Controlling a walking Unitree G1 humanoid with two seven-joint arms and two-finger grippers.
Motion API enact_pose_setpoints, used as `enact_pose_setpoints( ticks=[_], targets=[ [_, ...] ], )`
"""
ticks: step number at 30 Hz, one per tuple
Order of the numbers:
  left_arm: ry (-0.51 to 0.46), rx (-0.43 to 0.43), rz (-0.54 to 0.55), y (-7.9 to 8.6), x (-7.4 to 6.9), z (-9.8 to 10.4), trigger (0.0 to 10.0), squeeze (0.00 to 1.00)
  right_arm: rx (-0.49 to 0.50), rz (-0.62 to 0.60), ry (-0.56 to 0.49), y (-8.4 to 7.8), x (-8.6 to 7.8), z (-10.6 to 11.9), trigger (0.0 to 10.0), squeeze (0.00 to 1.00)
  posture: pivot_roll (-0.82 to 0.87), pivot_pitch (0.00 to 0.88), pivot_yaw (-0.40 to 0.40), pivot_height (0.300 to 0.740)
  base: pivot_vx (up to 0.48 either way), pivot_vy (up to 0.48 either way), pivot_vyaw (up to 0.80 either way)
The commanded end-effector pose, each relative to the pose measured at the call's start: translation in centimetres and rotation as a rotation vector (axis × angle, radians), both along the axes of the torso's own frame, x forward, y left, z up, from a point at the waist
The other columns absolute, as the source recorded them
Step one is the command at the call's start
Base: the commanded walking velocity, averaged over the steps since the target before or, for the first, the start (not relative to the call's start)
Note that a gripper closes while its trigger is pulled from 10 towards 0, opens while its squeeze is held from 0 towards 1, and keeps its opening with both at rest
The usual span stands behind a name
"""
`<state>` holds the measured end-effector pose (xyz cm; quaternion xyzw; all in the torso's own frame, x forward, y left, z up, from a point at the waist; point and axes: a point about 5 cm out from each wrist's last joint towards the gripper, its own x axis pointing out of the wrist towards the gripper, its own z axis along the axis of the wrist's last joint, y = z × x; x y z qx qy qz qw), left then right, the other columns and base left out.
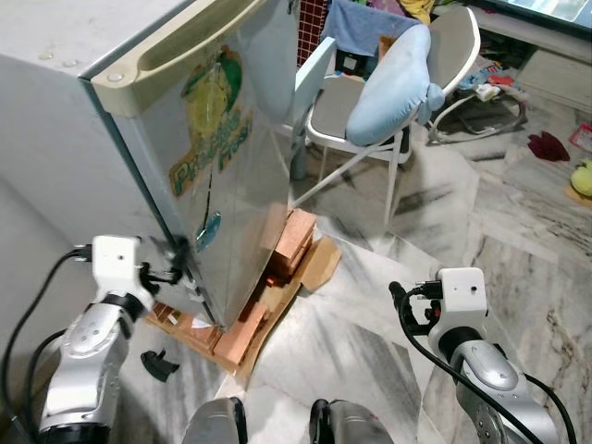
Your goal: Restocking fridge
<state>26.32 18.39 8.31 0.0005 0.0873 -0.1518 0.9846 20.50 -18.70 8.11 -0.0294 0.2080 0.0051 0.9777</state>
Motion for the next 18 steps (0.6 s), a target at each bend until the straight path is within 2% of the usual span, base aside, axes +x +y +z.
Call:
enact_pose_setpoints(
  ticks=[1,3,5,6,8,9,10,11,13,14,18],
  targets=[
    [-0.028,0.008,-0.078,-1.4,0.4,0.8,10.0,0.00,-0.012,-0.026,-0.011,-0.4,-0.2,0.4,10.0,0.00,-0.03,0.114,-0.058,0.740,0.000,0.000,0.00],
    [-0.053,-0.008,-0.136,-2.9,1.2,1.8,10.0,0.00,-0.016,-0.040,-0.009,-0.6,-0.3,0.3,10.0,0.00,-0.03,0.112,-0.059,0.740,0.000,0.000,0.00],
    [-0.079,-0.003,-0.247,-4.7,1.5,2.7,10.0,0.00,-0.018,-0.053,-0.011,-0.6,-0.2,0.3,10.0,0.00,-0.03,0.110,-0.057,0.740,0.000,0.000,0.00],
    [-0.079,-0.003,-0.247,-4.7,1.5,2.7,10.0,0.00,-0.018,-0.053,-0.011,-0.6,-0.2,0.3,10.0,0.00,-0.03,0.110,-0.057,0.740,0.000,0.000,0.00],
    [-0.077,-0.035,-0.380,-6.6,0.8,3.4,10.0,0.00,-0.025,-0.067,-0.022,-0.7,-0.1,0.4,10.0,0.00,-0.03,0.107,-0.053,0.740,0.000,0.000,0.00],
    [-0.075,-0.042,-0.414,-7.1,0.6,3.6,10.0,0.00,-0.027,-0.072,-0.024,-0.8,-0.1,0.4,10.0,0.00,-0.03,0.107,-0.053,0.740,0.000,0.000,0.00],
    [-0.075,-0.042,-0.414,-7.1,0.6,3.6,10.0,0.00,-0.027,-0.072,-0.024,-0.8,-0.1,0.4,10.0,0.00,-0.03,0.107,-0.053,0.740,0.000,0.000,0.00],
    [-0.064,-0.062,-0.476,-7.8,-0.1,3.7,10.0,0.00,-0.039,-0.105,-0.031,-1.0,-0.2,0.5,10.0,0.00,-0.03,0.107,-0.047,0.740,0.000,0.000,0.00],
    [-0.064,-0.062,-0.476,-7.8,-0.1,3.7,10.0,0.00,-0.039,-0.105,-0.031,-1.0,-0.2,0.5,10.0,0.00,-0.03,0.107,-0.047,0.740,0.000,0.000,0.00],
    [-0.051,-0.084,-0.513,-8.3,-0.6,3.9,10.0,0.00,-0.047,-0.134,-0.034,-1.3,-0.3,0.5,10.0,0.00,-0.02,0.108,-0.046,0.740,0.000,0.000,0.00],
    [-0.036,-0.078,-0.523,-8.3,-0.8,3.5,10.0,0.00,-0.072,-0.189,-0.018,-1.7,-0.6,0.1,10.0,0.00,-0.02,0.107,-0.045,0.740,0.000,0.000,-0.19]
  ],
)
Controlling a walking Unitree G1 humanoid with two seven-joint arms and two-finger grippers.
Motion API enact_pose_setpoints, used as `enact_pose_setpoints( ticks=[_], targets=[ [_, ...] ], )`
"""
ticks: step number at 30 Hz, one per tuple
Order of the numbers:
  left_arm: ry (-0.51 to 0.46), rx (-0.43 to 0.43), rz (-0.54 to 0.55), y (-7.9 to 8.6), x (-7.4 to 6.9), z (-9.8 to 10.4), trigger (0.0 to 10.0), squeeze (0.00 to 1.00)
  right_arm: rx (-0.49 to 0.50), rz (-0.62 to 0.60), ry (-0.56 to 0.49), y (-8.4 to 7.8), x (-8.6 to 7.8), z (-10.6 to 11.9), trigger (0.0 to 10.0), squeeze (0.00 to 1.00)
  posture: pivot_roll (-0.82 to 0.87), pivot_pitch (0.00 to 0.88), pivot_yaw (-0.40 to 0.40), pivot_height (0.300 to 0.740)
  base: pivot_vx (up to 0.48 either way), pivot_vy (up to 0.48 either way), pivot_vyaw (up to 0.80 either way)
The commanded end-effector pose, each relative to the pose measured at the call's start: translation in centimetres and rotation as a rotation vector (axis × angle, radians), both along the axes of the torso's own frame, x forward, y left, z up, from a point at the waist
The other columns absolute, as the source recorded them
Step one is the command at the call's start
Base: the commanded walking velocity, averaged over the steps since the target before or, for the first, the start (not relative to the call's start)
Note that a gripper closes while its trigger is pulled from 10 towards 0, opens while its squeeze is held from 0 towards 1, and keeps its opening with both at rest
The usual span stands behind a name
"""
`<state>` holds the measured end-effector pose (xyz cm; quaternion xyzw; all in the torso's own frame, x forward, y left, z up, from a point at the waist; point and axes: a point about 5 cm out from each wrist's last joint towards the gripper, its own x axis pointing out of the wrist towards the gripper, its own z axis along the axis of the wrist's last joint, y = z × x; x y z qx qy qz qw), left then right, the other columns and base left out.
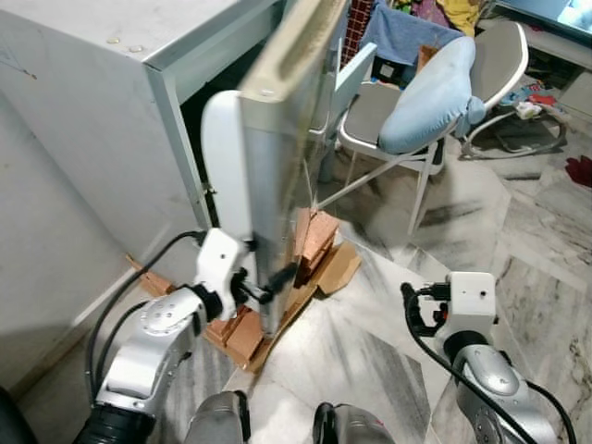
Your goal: Restocking fridge
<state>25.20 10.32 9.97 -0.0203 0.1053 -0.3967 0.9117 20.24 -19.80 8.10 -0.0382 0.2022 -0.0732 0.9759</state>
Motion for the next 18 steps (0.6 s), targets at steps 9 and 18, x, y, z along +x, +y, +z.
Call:
enact_pose_setpoints(
  ticks=[9,18],
  targets=[
    [-0.108,-0.017,-0.037,-0.1,1.1,2.3,10.0,0.00,-0.057,-0.091,-0.023,-1.0,-0.3,0.3,10.0,0.00,-0.02,0.100,-0.039,0.740,0.029,-0.029,-0.80],
    [-0.137,-0.009,-0.094,-1.5,2.2,2.7,10.0,0.00,-0.037,-0.086,-0.039,-0.3,-0.3,0.3,10.0,0.00,-0.03,0.096,-0.031,0.740,0.304,-0.297,-0.27]
  ],
)
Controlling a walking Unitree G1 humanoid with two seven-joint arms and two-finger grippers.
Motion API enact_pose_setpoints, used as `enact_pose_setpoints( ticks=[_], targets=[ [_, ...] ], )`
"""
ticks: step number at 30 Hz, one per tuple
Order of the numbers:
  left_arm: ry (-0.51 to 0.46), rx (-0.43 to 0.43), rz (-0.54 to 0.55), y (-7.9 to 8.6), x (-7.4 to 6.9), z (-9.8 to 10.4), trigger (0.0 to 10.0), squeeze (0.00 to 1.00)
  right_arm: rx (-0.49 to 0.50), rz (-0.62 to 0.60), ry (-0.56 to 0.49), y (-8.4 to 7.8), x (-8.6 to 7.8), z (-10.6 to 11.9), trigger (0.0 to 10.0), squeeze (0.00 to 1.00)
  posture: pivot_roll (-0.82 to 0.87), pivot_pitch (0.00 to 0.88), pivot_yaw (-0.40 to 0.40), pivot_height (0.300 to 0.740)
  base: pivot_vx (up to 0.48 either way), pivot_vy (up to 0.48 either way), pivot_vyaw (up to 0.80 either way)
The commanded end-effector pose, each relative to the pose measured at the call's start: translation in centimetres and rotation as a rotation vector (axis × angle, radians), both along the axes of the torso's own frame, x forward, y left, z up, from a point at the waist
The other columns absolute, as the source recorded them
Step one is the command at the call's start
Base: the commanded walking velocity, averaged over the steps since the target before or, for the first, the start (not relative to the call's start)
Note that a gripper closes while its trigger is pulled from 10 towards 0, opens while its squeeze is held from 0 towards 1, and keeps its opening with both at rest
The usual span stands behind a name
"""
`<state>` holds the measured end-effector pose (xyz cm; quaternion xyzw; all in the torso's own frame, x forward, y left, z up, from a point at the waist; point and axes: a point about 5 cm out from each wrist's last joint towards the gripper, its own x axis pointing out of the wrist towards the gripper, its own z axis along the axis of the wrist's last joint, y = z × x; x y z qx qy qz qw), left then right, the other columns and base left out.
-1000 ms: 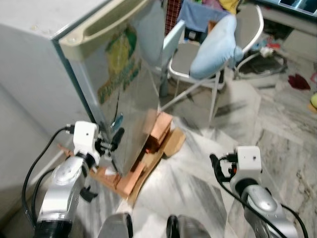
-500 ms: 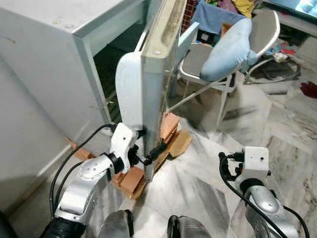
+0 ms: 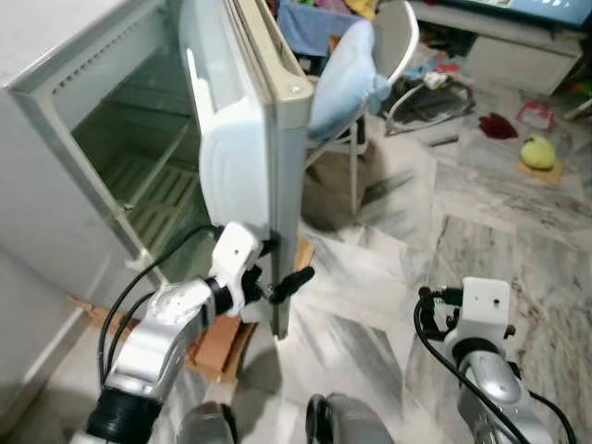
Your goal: Restocking fridge
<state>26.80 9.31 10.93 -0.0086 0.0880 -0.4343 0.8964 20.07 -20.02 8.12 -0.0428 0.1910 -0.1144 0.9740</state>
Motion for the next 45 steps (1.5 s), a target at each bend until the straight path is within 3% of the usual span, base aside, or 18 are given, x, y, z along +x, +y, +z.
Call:
enact_pose_setpoints(
  ticks=[1,13,18,27,34,40,45],
  targets=[
    [-0.099,-0.011,-0.014,-0.5,0.7,1.8,10.0,0.00,-0.010,-0.008,-0.016,-0.1,-0.1,0.3,10.0,0.00,-0.03,0.096,-0.031,0.740,0.326,-0.307,0.00],
    [-0.140,-0.045,-0.086,-4.5,1.5,2.1,10.0,0.00,-0.008,0.009,-0.035,0.4,0.5,0.4,10.0,0.00,-0.03,0.089,-0.037,0.740,0.320,-0.282,0.00],
    [-0.160,-0.045,-0.028,-4.3,1.9,2.0,10.0,0.00,-0.008,0.004,-0.044,0.4,0.7,0.4,10.0,0.00,-0.04,0.084,-0.036,0.740,0.182,-0.107,0.00],
    [-0.201,-0.022,0.118,-1.0,1.6,2.3,10.0,0.00,-0.003,0.015,-0.056,0.7,1.3,0.3,10.0,0.00,-0.01,0.088,-0.031,0.740,0.000,0.000,0.00],
    [-0.222,0.068,0.333,2.7,0.4,2.0,10.0,0.00,-0.007,0.011,-0.096,0.4,2.5,0.9,10.0,0.00,0.02,0.105,0.006,0.740,0.000,0.000,0.00],
    [-0.208,0.084,0.486,4.7,0.0,1.4,10.0,0.00,-0.019,-0.013,-0.148,-0.2,3.3,1.9,10.0,0.00,0.00,0.115,0.011,0.740,0.000,0.000,0.00],
    [-0.201,0.084,0.584,6.4,0.5,0.7,10.0,0.00,-0.003,0.006,-0.170,0.5,3.7,2.2,10.0,0.00,-0.03,0.107,0.004,0.740,0.000,-0.052,0.00]
  ],
)
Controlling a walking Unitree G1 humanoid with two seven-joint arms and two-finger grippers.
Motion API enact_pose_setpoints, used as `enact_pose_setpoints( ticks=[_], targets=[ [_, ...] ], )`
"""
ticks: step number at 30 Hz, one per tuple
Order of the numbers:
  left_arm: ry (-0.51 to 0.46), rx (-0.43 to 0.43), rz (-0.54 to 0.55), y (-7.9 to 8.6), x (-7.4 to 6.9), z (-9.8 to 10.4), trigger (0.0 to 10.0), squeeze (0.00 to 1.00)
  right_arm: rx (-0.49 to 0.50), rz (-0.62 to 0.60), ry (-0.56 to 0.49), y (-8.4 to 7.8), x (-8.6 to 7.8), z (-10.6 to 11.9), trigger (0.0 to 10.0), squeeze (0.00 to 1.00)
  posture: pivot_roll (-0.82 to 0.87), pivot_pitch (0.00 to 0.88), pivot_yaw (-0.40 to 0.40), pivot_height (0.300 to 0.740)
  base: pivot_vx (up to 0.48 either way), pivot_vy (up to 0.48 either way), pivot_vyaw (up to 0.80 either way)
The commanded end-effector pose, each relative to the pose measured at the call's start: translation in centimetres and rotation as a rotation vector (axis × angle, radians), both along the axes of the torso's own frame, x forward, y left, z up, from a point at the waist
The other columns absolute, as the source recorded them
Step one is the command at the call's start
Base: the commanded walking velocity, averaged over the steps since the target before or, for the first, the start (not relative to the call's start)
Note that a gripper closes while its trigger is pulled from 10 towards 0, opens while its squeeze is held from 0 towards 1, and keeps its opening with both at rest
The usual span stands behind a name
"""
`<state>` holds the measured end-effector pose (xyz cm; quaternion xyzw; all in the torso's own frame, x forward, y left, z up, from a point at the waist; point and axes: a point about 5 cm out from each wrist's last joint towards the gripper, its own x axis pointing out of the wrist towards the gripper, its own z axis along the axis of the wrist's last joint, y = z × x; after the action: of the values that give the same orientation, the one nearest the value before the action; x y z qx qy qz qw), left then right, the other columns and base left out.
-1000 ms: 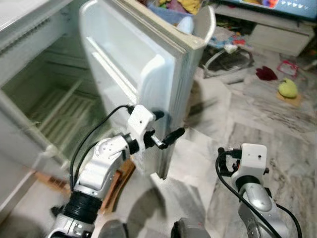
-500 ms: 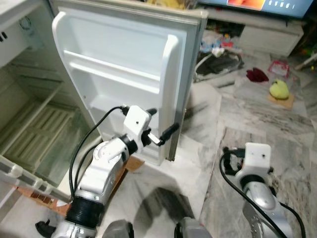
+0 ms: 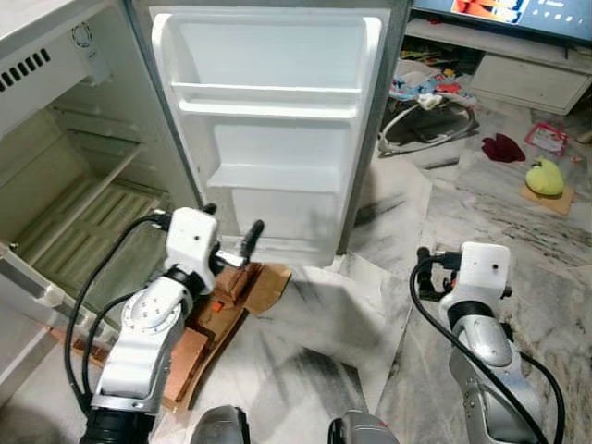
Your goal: Restocking fridge
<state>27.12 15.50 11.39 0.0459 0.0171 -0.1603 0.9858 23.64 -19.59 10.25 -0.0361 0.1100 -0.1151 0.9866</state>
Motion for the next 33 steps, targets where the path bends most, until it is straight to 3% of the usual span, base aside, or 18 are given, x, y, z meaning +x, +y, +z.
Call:
enact_pose_setpoints(
  ticks=[1,5,18,24,29,33],
  targets=[
    [-0.011,-0.008,0.018,0.2,0.3,0.3,10.0,0.00,0.000,0.002,-0.009,0.0,0.2,0.1,10.0,0.00,-0.03,0.107,0.000,0.740,0.000,-0.262,0.00],
    [-0.011,-0.024,0.011,-0.1,0.7,0.3,10.0,0.00,0.012,-0.007,-0.011,-0.1,0.7,0.1,10.0,0.00,-0.03,0.101,-0.009,0.740,0.000,-0.363,-0.16],
    [-0.006,-0.048,-0.025,-1.5,0.7,-0.6,10.0,0.00,0.038,0.005,-0.007,0.3,1.0,-0.6,10.0,0.00,-0.03,0.076,-0.028,0.740,0.144,-0.396,-0.80],
    [-0.020,-0.044,0.105,-0.6,1.0,-1.0,10.0,0.00,0.051,0.071,-0.078,1.0,1.1,-0.1,10.0,0.00,-0.04,0.061,-0.028,0.740,0.042,-0.051,-0.80],
    [-0.036,-0.005,0.273,1.5,1.2,-1.6,10.0,0.00,0.061,0.130,-0.119,1.7,0.9,0.0,10.0,0.00,-0.04,0.026,-0.032,0.740,0.000,0.000,-0.80],
    [-0.056,0.025,0.329,2.6,1.1,-1.7,10.0,0.00,0.043,0.160,-0.152,1.7,1.3,0.3,10.0,0.00,-0.04,0.001,-0.017,0.740,0.000,0.000,-0.80]
  ],
)
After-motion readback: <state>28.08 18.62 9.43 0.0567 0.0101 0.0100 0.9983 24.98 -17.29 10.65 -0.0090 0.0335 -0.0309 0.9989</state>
